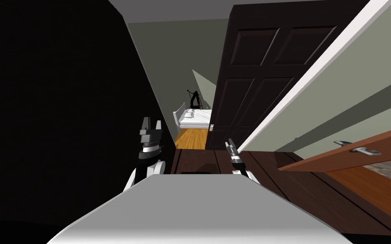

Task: Pull the door open

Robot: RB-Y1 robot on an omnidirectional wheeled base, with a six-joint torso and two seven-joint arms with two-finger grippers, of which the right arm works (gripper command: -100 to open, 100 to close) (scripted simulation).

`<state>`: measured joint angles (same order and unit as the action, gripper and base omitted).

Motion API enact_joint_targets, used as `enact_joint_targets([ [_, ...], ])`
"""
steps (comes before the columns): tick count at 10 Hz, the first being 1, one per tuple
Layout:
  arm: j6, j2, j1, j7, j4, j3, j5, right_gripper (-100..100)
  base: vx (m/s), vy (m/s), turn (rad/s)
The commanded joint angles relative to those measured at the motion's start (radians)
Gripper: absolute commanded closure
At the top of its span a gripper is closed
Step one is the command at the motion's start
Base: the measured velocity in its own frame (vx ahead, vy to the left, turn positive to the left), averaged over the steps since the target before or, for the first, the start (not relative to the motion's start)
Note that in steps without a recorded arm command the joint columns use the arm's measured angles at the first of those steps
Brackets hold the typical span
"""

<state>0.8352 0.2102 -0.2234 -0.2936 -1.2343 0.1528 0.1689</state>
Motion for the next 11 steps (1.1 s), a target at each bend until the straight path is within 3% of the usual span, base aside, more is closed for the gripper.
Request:
enact_joint_targets([
  [1,0.007,0.004,0.005,-0.011,0.031,0.003,0.005,-100,0.095,0.035,-0.005],
  [5,0.019,0.012,0.018,-0.029,0.091,0.008,0.013,-100,0.067,0.025,-0.006],
  [11,0.049,0.031,0.049,-0.073,0.234,0.02,0.033,-100,0.123,0.037,-0.009],
])
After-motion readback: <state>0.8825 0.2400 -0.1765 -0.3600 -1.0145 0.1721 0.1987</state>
